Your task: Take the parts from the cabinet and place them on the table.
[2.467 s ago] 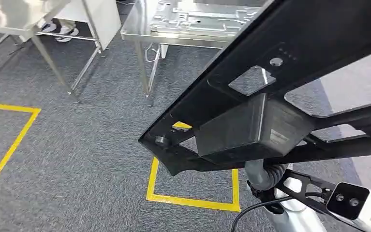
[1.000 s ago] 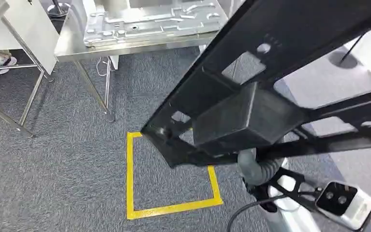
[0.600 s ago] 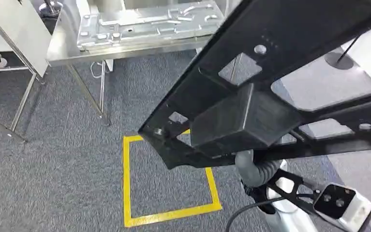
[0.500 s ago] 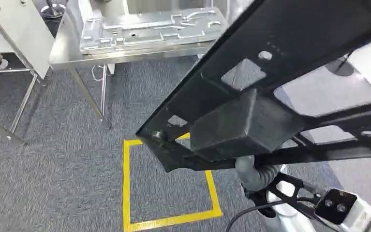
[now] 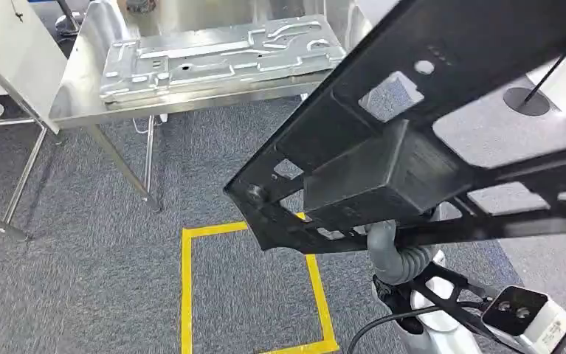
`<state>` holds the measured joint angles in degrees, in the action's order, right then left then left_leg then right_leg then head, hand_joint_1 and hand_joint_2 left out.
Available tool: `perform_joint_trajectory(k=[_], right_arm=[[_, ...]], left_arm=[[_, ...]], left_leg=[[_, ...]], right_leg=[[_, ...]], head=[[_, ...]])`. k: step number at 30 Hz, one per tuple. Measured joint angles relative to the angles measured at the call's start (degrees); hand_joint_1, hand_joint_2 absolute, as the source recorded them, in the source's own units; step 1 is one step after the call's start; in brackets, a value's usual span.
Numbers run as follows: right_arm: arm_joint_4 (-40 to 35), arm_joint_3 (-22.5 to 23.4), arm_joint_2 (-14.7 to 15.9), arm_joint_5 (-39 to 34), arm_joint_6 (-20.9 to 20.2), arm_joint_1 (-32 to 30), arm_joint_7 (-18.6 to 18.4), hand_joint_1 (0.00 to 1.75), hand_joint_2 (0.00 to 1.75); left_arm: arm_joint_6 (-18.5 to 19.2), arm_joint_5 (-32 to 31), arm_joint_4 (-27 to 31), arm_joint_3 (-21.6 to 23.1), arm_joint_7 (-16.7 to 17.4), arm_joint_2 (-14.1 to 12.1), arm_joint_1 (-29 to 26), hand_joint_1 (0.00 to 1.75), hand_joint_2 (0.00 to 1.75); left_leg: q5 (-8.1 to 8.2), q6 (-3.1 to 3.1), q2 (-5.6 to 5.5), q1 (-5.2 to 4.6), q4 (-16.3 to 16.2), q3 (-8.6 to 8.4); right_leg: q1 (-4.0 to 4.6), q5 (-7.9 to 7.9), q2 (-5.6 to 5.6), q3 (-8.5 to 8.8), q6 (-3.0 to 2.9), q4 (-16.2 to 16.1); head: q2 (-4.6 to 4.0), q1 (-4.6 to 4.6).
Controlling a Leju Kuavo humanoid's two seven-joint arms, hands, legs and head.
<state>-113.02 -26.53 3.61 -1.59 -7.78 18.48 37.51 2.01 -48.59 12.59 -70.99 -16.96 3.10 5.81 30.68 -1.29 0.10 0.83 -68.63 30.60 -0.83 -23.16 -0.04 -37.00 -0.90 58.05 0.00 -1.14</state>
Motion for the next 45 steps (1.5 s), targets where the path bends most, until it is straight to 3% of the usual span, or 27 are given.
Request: perform_joint_trajectory(k=[1,3,5,7,11,13,14,16,17,18,20,21,22,23,25,26,27,30,31,32,33,35,37,39,41,42,45], right_arm=[[0.2,0.0,-0.1,0.0,0.0,0.0,-0.6,1.75,1.75],[1.0,0.1,-0.2,0.0,0.1,0.0,-1.9,1.75,1.75],[1.6,0.2,-0.3,-0.1,0.3,0.0,-2.1,1.75,1.75],[2.1,0.4,-0.5,-0.3,0.7,0.0,-2.4,1.75,1.75],[2.1,0.4,-0.5,-0.4,0.7,0.0,-2.4,1.75,1.75],[2.4,0.5,-0.6,-0.8,0.8,0.1,-2.8,1.75,1.75],[3.9,0.7,-1.0,-1.3,0.8,0.7,-3.6,1.75,1.75],[4.1,1.0,-1.2,-1.1,1.0,1.0,-3.7,1.75,1.75],[4.2,1.1,-1.2,-1.0,1.0,1.1,-3.7,1.75,1.75],[4.2,1.2,-1.2,-0.9,1.0,1.3,-3.6,1.75,1.75],[4.3,1.3,-1.2,-0.6,1.0,1.2,-3.6,1.75,1.75],[4.5,1.3,-1.2,-0.2,1.0,1.1,-3.6,1.75,1.75],[4.6,1.3,-1.2,0.5,1.0,1.0,-3.6,1.75,1.75],[4.7,1.3,-1.2,1.1,1.1,0.9,-3.6,1.75,1.75],[4.7,1.3,-1.2,2.3,1.7,0.9,-3.5,1.75,1.75],[4.7,1.3,-1.2,2.6,1.9,0.9,-3.4,1.75,1.75],[4.8,1.3,-1.2,2.7,1.9,0.8,-3.3,1.75,1.75],[4.9,1.2,-1.2,3.1,1.9,0.7,-3.3,1.75,1.75],[4.9,1.2,-1.3,3.2,1.9,0.7,-3.2,1.75,1.75],[4.9,1.2,-1.4,3.2,1.9,0.7,-3.2,1.75,1.75],[4.9,1.1,-1.4,3.2,1.8,0.7,-3.1,1.75,1.75],[5.1,1.1,-1.4,3.0,1.7,0.6,-3.1,1.75,1.75],[5.5,1.0,-1.4,2.8,1.6,0.6,-3.1,1.75,1.75],[5.7,0.9,-1.4,2.5,1.2,0.6,-3.0,1.75,1.75],[5.7,0.9,-1.4,2.2,0.9,0.7,-2.9,1.75,1.75],[5.8,0.9,-1.4,2.1,0.8,0.8,-2.8,1.75,1.75],[5.9,0.9,-1.4,2.1,0.8,0.9,-2.8,1.75,1.75]], left_arm=[[0.0,0.0,0.0,0.0,0.0,0.0,-0.1,0.0,1.75],[-0.1,0.0,0.0,0.0,0.1,0.0,-0.3,0.0,1.75],[-0.1,0.0,0.0,0.0,0.1,0.0,-0.4,0.0,1.75],[-0.1,0.0,0.0,0.0,0.1,0.0,-0.3,0.0,1.75],[-0.1,0.0,0.0,0.0,0.1,0.0,-0.3,0.0,1.75],[-0.2,0.0,0.0,0.0,0.1,0.0,-0.4,0.0,1.75],[-0.2,0.0,0.0,0.0,0.2,-0.2,-0.4,0.0,1.75],[-0.3,0.0,0.0,0.0,0.2,-0.1,-0.3,0.0,1.75],[-0.3,0.0,0.0,0.0,0.2,-0.1,-0.2,0.0,1.75],[-0.3,0.0,0.0,0.0,0.2,-0.1,-0.1,0.0,1.75],[-0.3,0.0,0.0,0.0,0.3,-0.1,-0.1,0.0,1.75],[-0.3,0.0,0.0,0.0,0.3,-0.1,-0.2,0.0,1.75],[-0.3,0.0,0.0,0.0,0.3,-0.1,-0.2,0.0,1.75],[-0.3,0.0,0.0,0.0,0.3,-0.1,-0.2,0.0,1.75],[-0.3,0.0,0.0,0.0,0.3,-0.1,-0.2,0.0,1.75],[-0.3,0.0,0.0,0.0,0.3,0.0,-0.2,0.0,1.75],[-0.3,0.0,0.0,0.0,0.3,0.1,0.0,0.0,1.75],[-0.5,0.0,0.0,0.0,0.3,0.1,-0.1,0.0,1.75],[-0.5,0.0,0.0,0.0,0.3,0.0,-0.2,0.0,1.75],[-0.6,0.0,0.0,0.0,0.3,0.0,-0.2,0.0,1.75],[-0.6,0.0,0.0,0.0,0.3,0.0,-0.1,0.0,1.75],[-0.6,0.0,0.0,0.0,0.4,0.0,0.0,0.0,1.75],[-0.6,0.0,0.0,0.0,0.4,0.0,-0.3,0.0,1.75],[-0.6,0.0,0.0,0.0,0.4,0.0,-0.4,0.0,1.75],[-0.6,0.0,0.0,0.0,0.4,0.0,-0.5,0.0,1.75],[-0.6,0.0,0.0,0.0,0.4,0.0,-0.4,0.0,1.75],[-0.6,0.0,0.0,0.0,0.4,0.0,-0.4,0.0,1.75]], left_leg=[[2.61,-0.12,0.0,-0.03,-3.7,2.96],[8.2,-0.1,-0.01,-0.07,-6.6,6.64],[8.8,0.08,-0.01,-0.09,-5.7,7.4],[7.19,0.42,-0.01,-0.14,-2.7,7.23],[6.64,0.49,-0.01,-0.16,-2.1,7.11],[0.99,1.07,-0.02,-0.29,3.7,5.72],[-3.36,2.27,-0.46,-1.01,8.9,4.68],[-5.54,2.87,-0.47,-0.36,9.8,3.66],[-5.5,2.96,-0.47,-0.32,10.1,3.38],[-5.37,3.28,-0.42,-0.3,10.2,3.28],[-5.0,3.5,-0.42,-0.36,10.2,3.19],[-4.76,3.52,-0.45,-0.37,10.2,3.11],[-4.52,3.43,-1.01,-0.37,10.1,2.9],[-4.23,3.31,-1.3,-0.36,10.1,2.51],[-3.56,3.05,-2.15,-0.36,10.1,1.36],[-3.19,2.84,-2.57,-0.25,10.2,1.32],[-2.93,2.48,-2.96,-0.55,9.9,1.36],[-2.86,1.44,-4.07,-0.1,10.8,1.25],[-2.63,1.04,-4.44,-0.34,10.9,0.96],[-2.25,0.85,-3.08,-0.3,9.9,0.98],[-0.89,0.71,-1.88,-0.32,7.3,2.33],[3.09,0.33,-0.85,-0.1,-2.4,7.79],[3.46,0.18,-0.61,-0.08,-7.5,11.58],[-1.55,0.31,-0.5,-0.08,-2.1,10.0],[-7.78,0.94,-0.19,-0.15,8.9,5.46],[-6.41,1.15,-0.11,-0.76,9.6,4.72],[-5.81,2.09,-0.31,-0.88,9.9,4.57]], right_leg=[[0.08,-0.6,0.07,0.68,-0.17,-0.1],[0.27,-1.78,0.38,2.16,-0.36,-0.1],[0.4,-2.35,0.51,3.02,-0.36,-0.1],[0.55,-3.0,0.58,4.04,-0.35,-0.1],[0.6,-3.1,0.58,4.2,-0.35,-0.1],[0.76,-3.79,0.67,5.4,-0.28,-0.1],[1.19,-5.5,1.13,6.17,0.65,0.3],[1.51,-6.29,1.11,6.89,1.52,0.4],[1.29,-7.0,0.83,6.44,1.84,1.8],[1.16,-8.89,0.69,4.59,2.05,5.3],[0.82,-12.63,0.67,-0.91,2.45,14.6],[0.68,-13.09,0.65,-3.11,2.56,17.6],[0.52,-12.19,0.63,-4.1,2.66,18.0],[0.39,-9.83,0.62,-3.57,2.72,15.7],[0.14,-3.16,1.13,0.49,2.53,5.5],[0.07,-1.68,2.97,2.03,2.34,1.2],[0.17,-2.45,3.55,2.54,2.34,0.6],[0.56,-2.84,2.3,2.72,1.38,0.5],[0.06,-2.68,1.88,3.25,0.97,-0.2],[-0.03,-2.7,1.25,3.89,0.59,-0.7],[-0.02,-2.95,0.73,4.36,0.16,-0.9],[0.19,-3.63,-0.01,4.97,-0.23,-0.9],[0.26,-4.2,-0.32,5.49,-0.21,-0.8],[0.26,-4.95,-0.4,6.55,-0.09,-0.8],[0.27,-6.03,-0.54,8.03,0.24,-0.8],[0.61,-6.37,-0.58,8.1,0.64,-0.9],[0.42,-6.73,-0.57,8.2,1.52,-1.3]], head=[[0.0,-0.04],[0.0,0.15],[0.0,0.11],[0.0,0.11],[0.0,0.11],[0.0,0.13],[0.0,0.11],[0.0,0.15],[0.0,0.13],[0.0,-0.15],[0.0,-0.13],[0.0,-0.11],[0.0,-0.13],[0.0,-0.09],[0.0,-0.13],[0.0,-0.18],[0.0,0.15],[0.0,0.11],[0.0,0.22],[0.0,0.2],[0.0,0.61],[0.0,0.59],[0.0,0.63],[0.0,0.63],[0.0,0.61],[0.0,0.52],[0.02,0.63]])
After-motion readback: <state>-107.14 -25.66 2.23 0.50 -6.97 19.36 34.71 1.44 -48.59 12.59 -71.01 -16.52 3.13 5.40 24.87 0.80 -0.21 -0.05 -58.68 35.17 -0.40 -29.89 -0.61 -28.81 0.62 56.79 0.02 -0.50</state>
